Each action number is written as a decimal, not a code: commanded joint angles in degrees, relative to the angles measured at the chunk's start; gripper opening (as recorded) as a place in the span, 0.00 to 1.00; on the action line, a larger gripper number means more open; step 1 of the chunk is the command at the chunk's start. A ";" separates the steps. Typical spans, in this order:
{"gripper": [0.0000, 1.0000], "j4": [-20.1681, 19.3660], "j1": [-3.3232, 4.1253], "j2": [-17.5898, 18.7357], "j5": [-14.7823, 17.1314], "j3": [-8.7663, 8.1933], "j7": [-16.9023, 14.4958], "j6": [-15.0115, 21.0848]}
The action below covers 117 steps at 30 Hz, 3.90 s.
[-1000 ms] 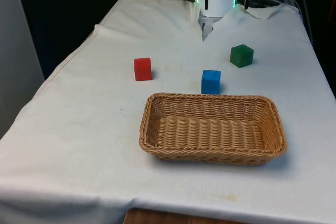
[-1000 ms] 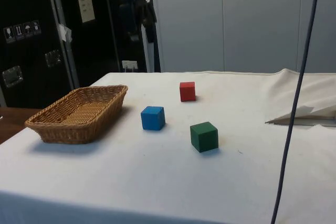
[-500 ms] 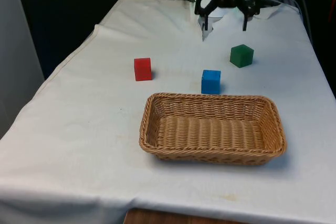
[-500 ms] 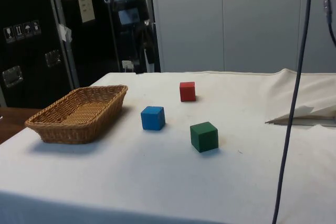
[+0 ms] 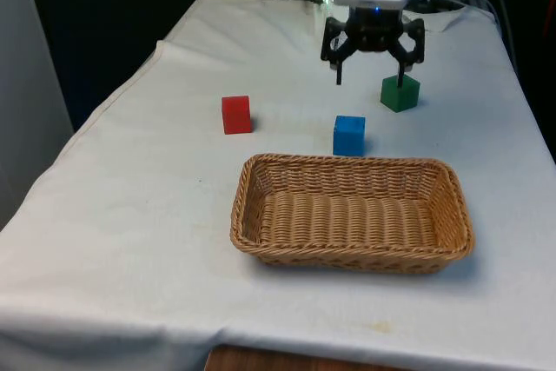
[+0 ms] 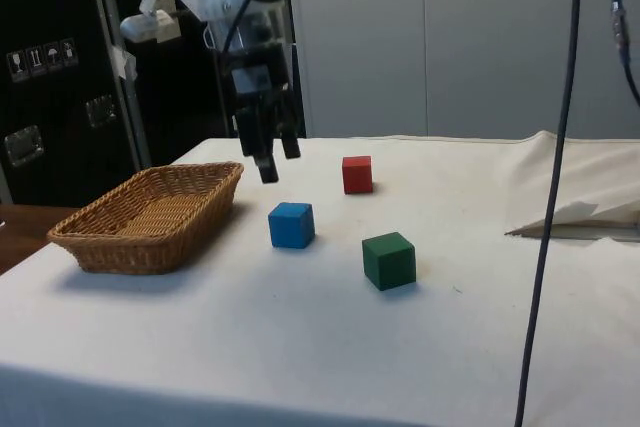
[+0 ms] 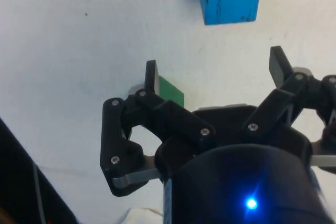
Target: Pick up exactly two blocks and place them into the basket.
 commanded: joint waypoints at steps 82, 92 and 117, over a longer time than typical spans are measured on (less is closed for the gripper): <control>0.00 8.02 -0.86 5.39 0.69 -1.09 0.92 0.46; 0.00 16.16 -1.32 8.48 1.32 -1.09 0.63 -3.72; 0.00 35.41 -1.66 22.52 4.01 -0.69 1.38 -7.56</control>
